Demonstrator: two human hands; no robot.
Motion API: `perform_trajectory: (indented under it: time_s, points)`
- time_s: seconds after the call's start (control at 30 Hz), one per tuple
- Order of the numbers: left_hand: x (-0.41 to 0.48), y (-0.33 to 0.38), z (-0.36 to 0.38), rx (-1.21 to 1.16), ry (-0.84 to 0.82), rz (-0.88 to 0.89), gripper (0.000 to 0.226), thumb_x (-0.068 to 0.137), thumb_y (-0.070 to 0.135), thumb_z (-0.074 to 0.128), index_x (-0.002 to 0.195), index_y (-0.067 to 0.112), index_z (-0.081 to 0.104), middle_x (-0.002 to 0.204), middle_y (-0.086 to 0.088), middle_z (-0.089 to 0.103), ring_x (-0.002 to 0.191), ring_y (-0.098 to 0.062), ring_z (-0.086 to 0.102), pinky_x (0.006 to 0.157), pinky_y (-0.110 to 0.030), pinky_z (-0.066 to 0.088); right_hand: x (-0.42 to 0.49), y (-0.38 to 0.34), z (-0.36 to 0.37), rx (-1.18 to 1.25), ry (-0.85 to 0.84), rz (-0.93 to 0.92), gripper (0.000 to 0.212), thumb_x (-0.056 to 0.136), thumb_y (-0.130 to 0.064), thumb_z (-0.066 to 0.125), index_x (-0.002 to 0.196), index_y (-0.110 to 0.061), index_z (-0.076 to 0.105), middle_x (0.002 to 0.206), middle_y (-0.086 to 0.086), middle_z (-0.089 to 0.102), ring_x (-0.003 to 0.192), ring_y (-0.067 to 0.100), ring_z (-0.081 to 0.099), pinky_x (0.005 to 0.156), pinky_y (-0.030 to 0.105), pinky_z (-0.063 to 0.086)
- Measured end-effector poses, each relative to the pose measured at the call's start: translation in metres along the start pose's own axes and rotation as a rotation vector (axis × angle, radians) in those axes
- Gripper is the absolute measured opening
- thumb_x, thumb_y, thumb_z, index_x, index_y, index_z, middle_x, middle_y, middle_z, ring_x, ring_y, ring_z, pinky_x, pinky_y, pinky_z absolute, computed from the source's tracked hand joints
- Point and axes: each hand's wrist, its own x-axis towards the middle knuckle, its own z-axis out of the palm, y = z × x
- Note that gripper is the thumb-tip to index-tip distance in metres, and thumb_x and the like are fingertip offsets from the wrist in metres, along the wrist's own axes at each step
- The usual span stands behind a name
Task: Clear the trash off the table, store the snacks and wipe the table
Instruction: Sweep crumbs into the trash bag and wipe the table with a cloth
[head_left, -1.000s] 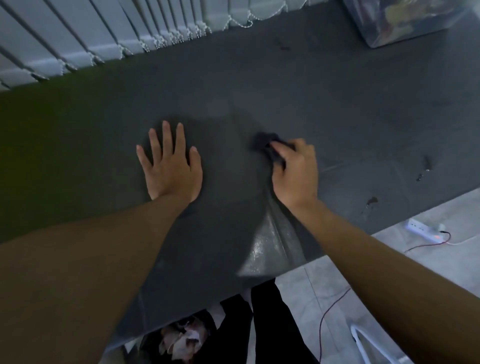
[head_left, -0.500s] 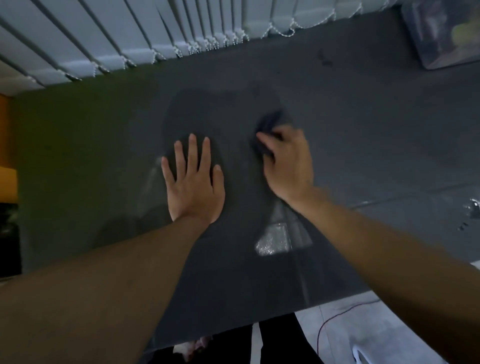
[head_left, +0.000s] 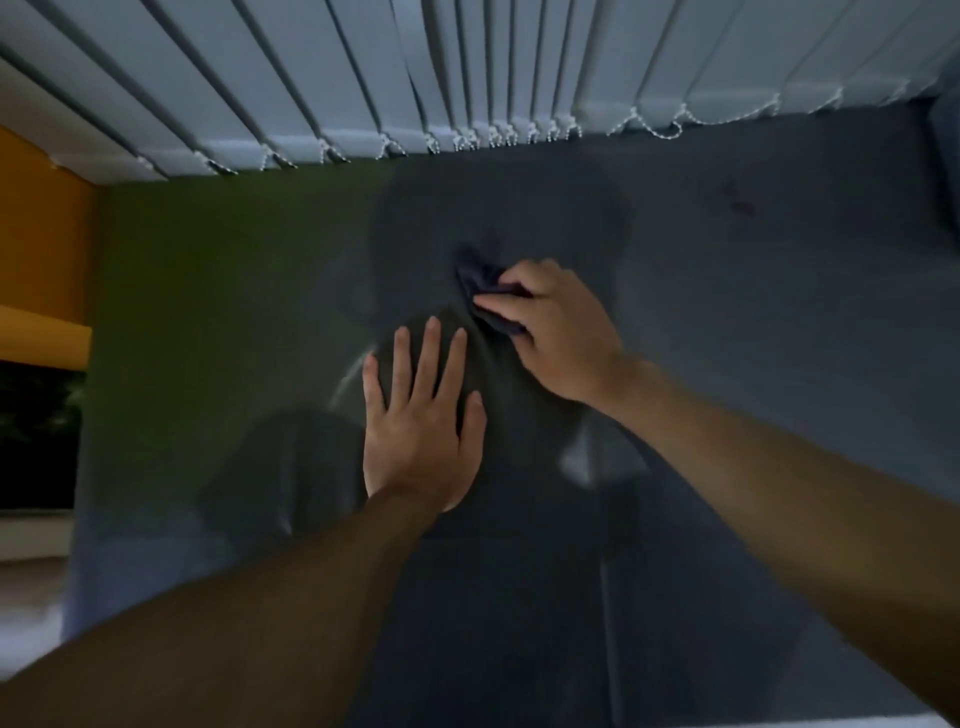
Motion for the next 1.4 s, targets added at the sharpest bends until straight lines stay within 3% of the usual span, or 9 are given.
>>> perform_trajectory:
  time_s: [0.07,0.2,0.4,0.47,0.6,0.83,1.03,1.3,1.4]
  points:
    - [0.000,0.000,0.000,-0.009,0.002,0.006,0.064,0.101,0.045,0.022,0.161,0.024,0.013,0.168,-0.002,0.008,0.155,-0.027,0.005,0.123,-0.056,0.008,0.021,0.018,-0.005,-0.048,0.063,0.049,0.034,0.094,-0.029,0.046,0.116,-0.023,0.071,0.108,0.006,0.060,0.094,0.032,0.056,0.079,0.045,0.046]
    - [0.000,-0.001,-0.001,-0.007,0.007,0.012,0.063,0.102,0.044,0.025,0.161,0.023,0.014,0.168,-0.001,0.008,0.155,-0.027,0.004,0.123,-0.055,0.009,0.063,0.043,-0.009,-0.117,0.224,0.487,0.034,0.091,-0.019,0.052,0.120,-0.021,0.068,0.113,0.010,0.057,0.103,0.036,0.052,0.084,0.044,0.043]
    - [0.001,-0.001,-0.005,-0.016,-0.037,0.009,0.064,0.102,0.046,0.022,0.161,0.024,0.009,0.169,0.000,0.002,0.155,-0.027,0.000,0.123,-0.056,0.010,0.066,0.022,0.004,0.015,-0.023,-0.069,0.034,0.088,-0.012,0.060,0.119,-0.020,0.071,0.109,0.006,0.061,0.096,0.031,0.055,0.081,0.043,0.046]
    - [0.001,-0.002,-0.005,-0.014,-0.044,0.007,0.064,0.102,0.046,0.022,0.161,0.025,0.009,0.169,0.000,0.002,0.155,-0.027,0.000,0.123,-0.055,0.009,0.076,0.036,-0.001,-0.041,0.041,-0.007,0.030,0.090,-0.016,0.058,0.116,-0.021,0.072,0.106,0.008,0.062,0.095,0.034,0.056,0.079,0.044,0.046]
    - [0.002,-0.002,-0.005,-0.011,-0.040,0.013,0.064,0.102,0.045,0.023,0.161,0.024,0.011,0.169,0.000,0.004,0.155,-0.028,0.002,0.123,-0.055,0.009,0.089,0.053,-0.005,-0.081,0.239,0.454,0.037,0.088,-0.015,0.053,0.122,-0.021,0.069,0.116,0.009,0.059,0.107,0.035,0.053,0.086,0.044,0.045]
    - [0.000,-0.002,-0.003,-0.011,-0.017,0.015,0.063,0.102,0.045,0.024,0.161,0.024,0.014,0.169,0.000,0.007,0.155,-0.027,0.003,0.123,-0.055,0.009,0.050,0.047,-0.013,-0.033,0.048,0.051,0.036,0.093,-0.026,0.045,0.116,-0.022,0.072,0.108,0.006,0.061,0.095,0.035,0.054,0.079,0.044,0.046]
    - [0.000,-0.002,-0.001,-0.032,-0.040,-0.003,0.064,0.101,0.047,0.014,0.161,0.028,0.001,0.168,0.004,-0.006,0.155,-0.022,-0.010,0.124,-0.052,0.003,0.026,0.082,-0.033,-0.137,0.303,0.661,0.038,0.091,-0.015,0.051,0.124,-0.025,0.067,0.119,0.009,0.058,0.107,0.036,0.051,0.092,0.046,0.045]
    - [-0.002,0.000,0.001,-0.010,0.005,-0.009,0.064,0.101,0.048,0.014,0.161,0.027,0.003,0.168,0.003,-0.003,0.155,-0.023,-0.005,0.124,-0.053,0.002,-0.034,0.060,-0.030,-0.066,0.089,0.087,0.033,0.090,-0.014,0.056,0.117,-0.022,0.072,0.107,0.005,0.062,0.088,0.033,0.055,0.076,0.043,0.047]
    - [-0.003,0.001,0.002,-0.001,0.013,-0.017,0.064,0.101,0.048,0.012,0.160,0.028,0.001,0.168,0.003,-0.004,0.155,-0.023,-0.006,0.124,-0.053,0.002,-0.044,0.084,-0.043,-0.165,0.278,0.340,0.028,0.092,-0.020,0.055,0.113,-0.025,0.073,0.106,0.009,0.063,0.091,0.038,0.055,0.079,0.046,0.048]
